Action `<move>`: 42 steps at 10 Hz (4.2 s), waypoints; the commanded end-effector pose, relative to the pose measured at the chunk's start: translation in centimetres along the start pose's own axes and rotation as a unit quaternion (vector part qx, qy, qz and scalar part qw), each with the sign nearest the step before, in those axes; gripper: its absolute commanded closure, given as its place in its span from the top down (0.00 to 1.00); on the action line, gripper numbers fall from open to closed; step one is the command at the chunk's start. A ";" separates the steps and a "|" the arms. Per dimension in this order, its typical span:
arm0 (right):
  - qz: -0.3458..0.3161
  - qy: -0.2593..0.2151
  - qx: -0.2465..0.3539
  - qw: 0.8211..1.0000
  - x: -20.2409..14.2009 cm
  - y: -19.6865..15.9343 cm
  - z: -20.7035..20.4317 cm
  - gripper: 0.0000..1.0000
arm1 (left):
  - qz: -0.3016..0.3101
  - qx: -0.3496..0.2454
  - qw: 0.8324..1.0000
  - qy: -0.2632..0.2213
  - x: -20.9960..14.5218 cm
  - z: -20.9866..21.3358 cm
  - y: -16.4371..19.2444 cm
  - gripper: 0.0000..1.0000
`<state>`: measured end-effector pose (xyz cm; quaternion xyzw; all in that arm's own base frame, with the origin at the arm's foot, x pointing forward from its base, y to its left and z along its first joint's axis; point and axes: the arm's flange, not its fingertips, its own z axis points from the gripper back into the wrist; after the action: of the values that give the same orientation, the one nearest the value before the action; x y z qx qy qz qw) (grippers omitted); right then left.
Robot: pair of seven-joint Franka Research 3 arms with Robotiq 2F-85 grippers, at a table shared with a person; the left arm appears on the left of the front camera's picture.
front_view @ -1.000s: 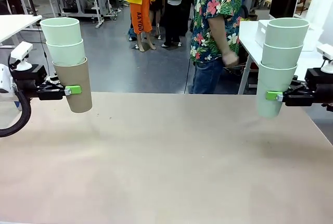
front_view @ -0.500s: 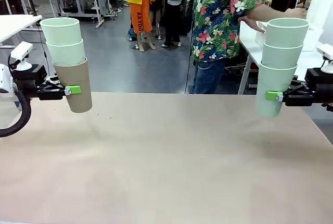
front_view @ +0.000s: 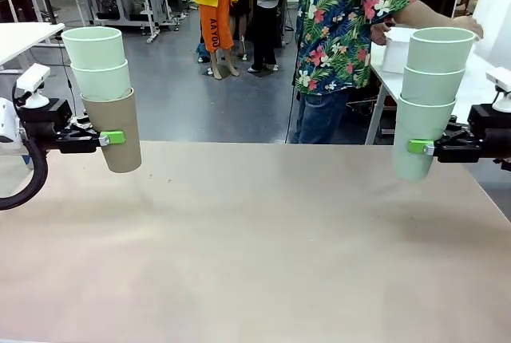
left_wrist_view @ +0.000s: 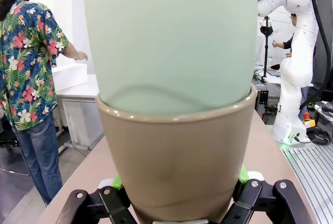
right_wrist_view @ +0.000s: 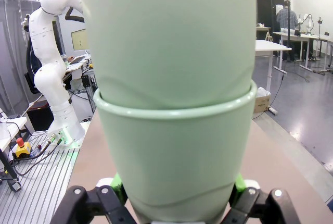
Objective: Stack the cups and store them in the basket.
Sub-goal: Place the stack of Reusable plastic cups into the Pantry Basket.
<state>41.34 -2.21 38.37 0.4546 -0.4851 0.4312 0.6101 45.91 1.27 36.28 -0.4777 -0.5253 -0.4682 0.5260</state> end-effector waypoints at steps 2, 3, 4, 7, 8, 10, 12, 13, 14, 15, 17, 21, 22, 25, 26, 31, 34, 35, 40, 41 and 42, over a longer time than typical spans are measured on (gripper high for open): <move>0.006 -0.001 0.000 1.000 0.4 0.0 0.0 0.85 | -0.005 -0.001 1.000 -0.002 0.5 -0.1 0.0 0.85; 0.006 -0.001 0.000 1.000 0.4 0.0 0.0 0.85 | -0.005 -0.001 1.000 -0.002 0.5 -0.1 0.0 0.85; 0.006 -0.001 0.000 1.000 0.4 0.0 0.0 0.85 | -0.005 -0.001 1.000 -0.002 0.5 -0.1 0.0 0.85; 0.006 -0.001 0.000 1.000 0.4 0.0 0.0 0.85 | -0.005 -0.001 1.000 -0.002 0.5 -0.1 0.0 0.85; 0.006 -0.001 0.000 1.000 0.4 0.0 0.0 0.85 | -0.005 -0.001 1.000 -0.002 0.5 -0.1 0.0 0.85; 0.006 -0.001 0.000 1.000 0.4 0.0 0.0 0.85 | -0.005 -0.001 1.000 -0.002 0.5 -0.1 0.0 0.85; 0.006 -0.001 0.000 1.000 0.4 0.0 0.0 0.85 | -0.005 -0.001 1.000 -0.002 0.5 -0.1 0.0 0.85; 0.006 -0.001 0.000 1.000 0.4 0.0 0.0 0.85 | -0.005 -0.001 1.000 -0.002 0.5 -0.1 0.0 0.85; 0.006 -0.001 0.000 1.000 0.4 0.0 0.0 0.85 | -0.005 -0.001 1.000 -0.002 0.5 -0.1 0.0 0.85; 0.006 -0.001 0.000 1.000 0.4 0.0 0.0 0.85 | -0.005 -0.001 1.000 -0.002 0.5 -0.1 0.0 0.85; 0.006 -0.001 0.000 1.000 0.4 0.0 0.0 0.85 | -0.005 -0.001 1.000 -0.002 0.5 -0.1 0.0 0.85; 0.006 -0.001 0.000 1.000 0.4 0.0 0.0 0.85 | -0.005 -0.001 1.000 -0.002 0.5 -0.1 0.0 0.85; 0.006 -0.001 0.000 1.000 0.4 0.0 0.0 0.85 | -0.005 -0.001 1.000 -0.002 0.5 -0.1 0.0 0.85; 0.006 -0.001 0.000 1.000 0.4 0.0 0.0 0.85 | -0.005 -0.001 1.000 -0.002 0.5 -0.1 0.0 0.85; 0.006 -0.001 0.000 1.000 0.4 0.0 0.0 0.85 | -0.005 -0.001 1.000 -0.002 0.5 -0.1 0.0 0.85; 0.006 -0.001 0.000 1.000 0.4 0.0 0.0 0.85 | -0.005 -0.001 1.000 -0.002 0.5 -0.1 0.0 0.85; 0.006 -0.001 0.000 1.000 0.4 0.0 0.0 0.85 | -0.005 -0.001 1.000 -0.002 0.5 -0.1 0.0 0.85; 0.006 -0.001 0.000 1.000 0.4 0.0 0.0 0.85 | -0.005 -0.001 1.000 -0.002 0.5 -0.1 0.0 0.85; 0.006 -0.001 0.000 1.000 0.4 0.0 0.0 0.85 | -0.005 -0.001 1.000 -0.002 0.5 -0.1 0.0 0.85; 0.006 -0.001 0.000 1.000 0.4 0.0 0.0 0.85 | -0.005 -0.001 1.000 -0.002 0.5 -0.1 0.0 0.85; 0.006 -0.001 0.000 1.000 0.4 0.0 0.0 0.85 | -0.005 -0.001 1.000 -0.002 0.5 -0.1 0.0 0.85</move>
<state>41.34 -2.21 38.37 0.4546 -0.4851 0.4312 0.6101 45.91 1.27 36.27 -0.4777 -0.5253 -0.4682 0.5260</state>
